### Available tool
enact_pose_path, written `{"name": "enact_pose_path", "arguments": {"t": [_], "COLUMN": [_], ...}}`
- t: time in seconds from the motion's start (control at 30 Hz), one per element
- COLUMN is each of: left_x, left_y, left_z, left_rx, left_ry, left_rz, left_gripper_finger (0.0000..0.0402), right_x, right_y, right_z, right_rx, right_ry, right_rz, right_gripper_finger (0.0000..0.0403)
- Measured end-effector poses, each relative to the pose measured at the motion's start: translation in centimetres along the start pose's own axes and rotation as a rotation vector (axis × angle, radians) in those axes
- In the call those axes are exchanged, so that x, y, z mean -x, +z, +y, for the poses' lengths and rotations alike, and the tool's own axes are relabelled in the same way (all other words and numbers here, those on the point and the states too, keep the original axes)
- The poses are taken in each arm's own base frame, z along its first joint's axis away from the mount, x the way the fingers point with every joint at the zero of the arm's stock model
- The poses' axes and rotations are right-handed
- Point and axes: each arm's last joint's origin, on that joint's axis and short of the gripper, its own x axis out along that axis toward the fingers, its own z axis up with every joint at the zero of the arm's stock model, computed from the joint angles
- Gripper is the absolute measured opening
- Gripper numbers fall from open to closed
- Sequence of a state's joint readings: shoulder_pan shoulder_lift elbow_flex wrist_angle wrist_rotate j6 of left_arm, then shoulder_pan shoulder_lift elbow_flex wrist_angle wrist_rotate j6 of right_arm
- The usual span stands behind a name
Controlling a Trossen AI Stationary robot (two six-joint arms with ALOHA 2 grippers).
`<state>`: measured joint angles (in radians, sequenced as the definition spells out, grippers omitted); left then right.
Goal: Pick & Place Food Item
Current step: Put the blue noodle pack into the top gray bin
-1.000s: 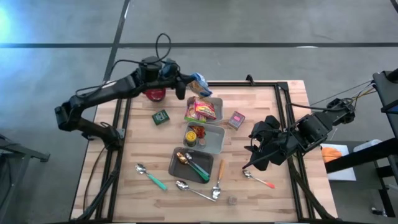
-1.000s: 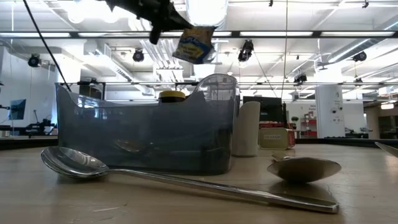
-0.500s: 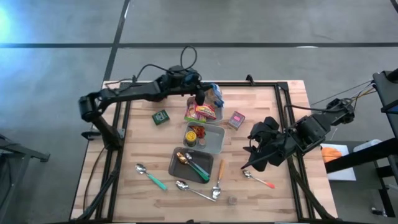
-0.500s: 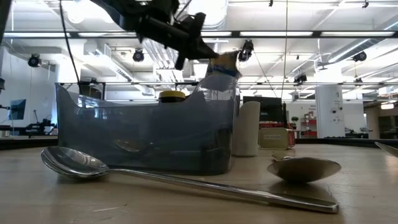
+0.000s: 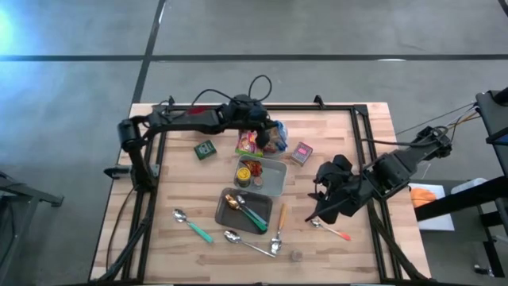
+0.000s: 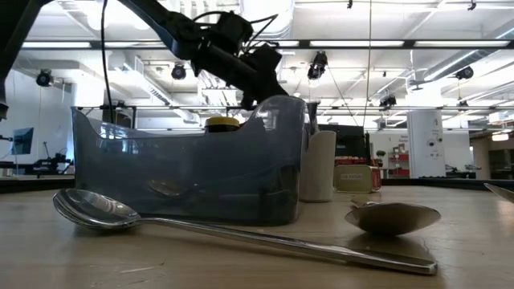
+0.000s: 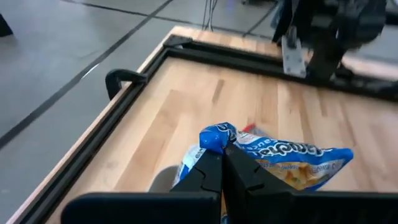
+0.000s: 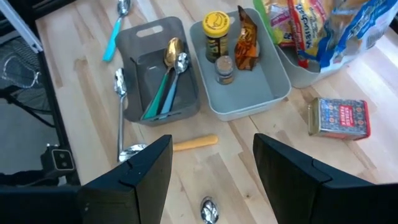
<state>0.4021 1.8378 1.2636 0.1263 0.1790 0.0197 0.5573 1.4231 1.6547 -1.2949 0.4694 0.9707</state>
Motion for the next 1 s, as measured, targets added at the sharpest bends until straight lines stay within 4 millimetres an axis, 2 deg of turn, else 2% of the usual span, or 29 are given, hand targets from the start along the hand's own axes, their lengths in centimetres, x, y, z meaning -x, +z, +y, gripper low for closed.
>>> {"name": "enact_pose_path", "arguments": {"t": [0.17, 0.43, 0.7, 1.0], "left_x": [-0.3, -0.1, -0.6, -0.9], "left_y": [-0.4, 0.8, -2.1, -4.5], "left_z": [0.1, 0.5, -0.3, -2.7], "left_rx": [-0.077, -0.215, -0.258, -0.338], "left_ry": [0.057, 0.129, 0.078, -0.03], "left_rz": [0.024, -0.034, 0.071, 0.151], "left_gripper_finger": [0.0, 0.0, 0.0, 0.0], "right_x": [0.2, 0.4, 0.3, 0.3], "right_y": [-0.4, -0.7, -0.6, -0.6], "right_z": [0.3, 0.5, 0.6, 0.7], "right_rx": [0.007, 0.017, 0.018, 0.025], "right_ry": [0.014, 0.025, 0.036, 0.038], "right_rz": [0.005, 0.007, 0.0, 0.0], "right_gripper_finger": [0.0221, 0.0221, 0.0221, 0.0221]}}
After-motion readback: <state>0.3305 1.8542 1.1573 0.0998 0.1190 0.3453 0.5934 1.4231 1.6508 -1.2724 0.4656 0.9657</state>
